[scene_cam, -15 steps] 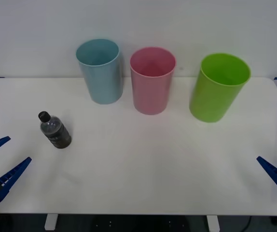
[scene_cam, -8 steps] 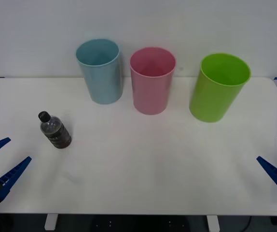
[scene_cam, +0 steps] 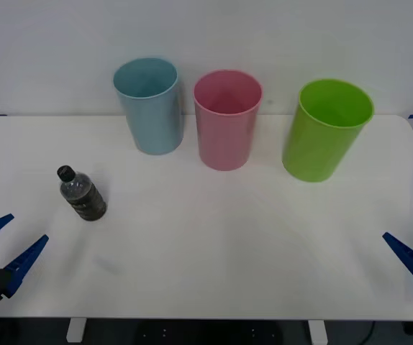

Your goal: Grasp the object on the table and drop it into the matching bin: aluminum can to the light blue bin, PET bottle to the pink bin.

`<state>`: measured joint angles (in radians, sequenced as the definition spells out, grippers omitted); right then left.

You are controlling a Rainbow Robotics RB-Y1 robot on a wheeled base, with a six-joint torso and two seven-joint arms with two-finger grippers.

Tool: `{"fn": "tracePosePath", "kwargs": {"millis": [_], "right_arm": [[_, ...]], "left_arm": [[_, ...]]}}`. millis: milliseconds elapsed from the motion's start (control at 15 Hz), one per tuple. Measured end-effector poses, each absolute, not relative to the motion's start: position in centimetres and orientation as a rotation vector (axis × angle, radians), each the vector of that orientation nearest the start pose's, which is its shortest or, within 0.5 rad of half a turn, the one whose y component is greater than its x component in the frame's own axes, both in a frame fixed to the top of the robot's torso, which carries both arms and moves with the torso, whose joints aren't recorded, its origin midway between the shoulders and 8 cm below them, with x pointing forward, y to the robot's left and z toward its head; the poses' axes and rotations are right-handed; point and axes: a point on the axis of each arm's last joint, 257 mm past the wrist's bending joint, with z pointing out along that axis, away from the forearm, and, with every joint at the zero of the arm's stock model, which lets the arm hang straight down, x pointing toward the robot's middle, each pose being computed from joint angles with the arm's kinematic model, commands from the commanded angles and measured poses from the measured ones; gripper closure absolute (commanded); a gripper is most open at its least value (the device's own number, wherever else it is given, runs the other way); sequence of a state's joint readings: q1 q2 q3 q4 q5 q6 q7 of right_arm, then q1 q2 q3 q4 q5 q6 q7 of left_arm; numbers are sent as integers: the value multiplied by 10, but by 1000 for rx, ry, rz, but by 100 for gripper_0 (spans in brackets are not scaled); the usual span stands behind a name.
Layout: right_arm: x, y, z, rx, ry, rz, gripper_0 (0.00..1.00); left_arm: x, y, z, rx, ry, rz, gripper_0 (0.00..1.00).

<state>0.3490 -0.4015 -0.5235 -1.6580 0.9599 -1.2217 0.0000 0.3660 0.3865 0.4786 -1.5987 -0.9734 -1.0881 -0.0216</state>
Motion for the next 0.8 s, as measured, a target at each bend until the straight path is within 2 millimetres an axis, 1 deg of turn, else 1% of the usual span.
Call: {"fn": "tracePosePath", "kwargs": {"millis": [267, 667, 800], "right_arm": [[342, -330, -169, -465, 1441, 567, 0], [342, -330, -169, -465, 1441, 567, 0], [342, -330, -169, -465, 1441, 567, 0]], "left_arm": [[365, 358, -227, 267, 1577, -443, 0], [378, 366, -256, 258, 1634, -334, 0], [386, 369, -267, 255, 1629, -315, 0]]}}
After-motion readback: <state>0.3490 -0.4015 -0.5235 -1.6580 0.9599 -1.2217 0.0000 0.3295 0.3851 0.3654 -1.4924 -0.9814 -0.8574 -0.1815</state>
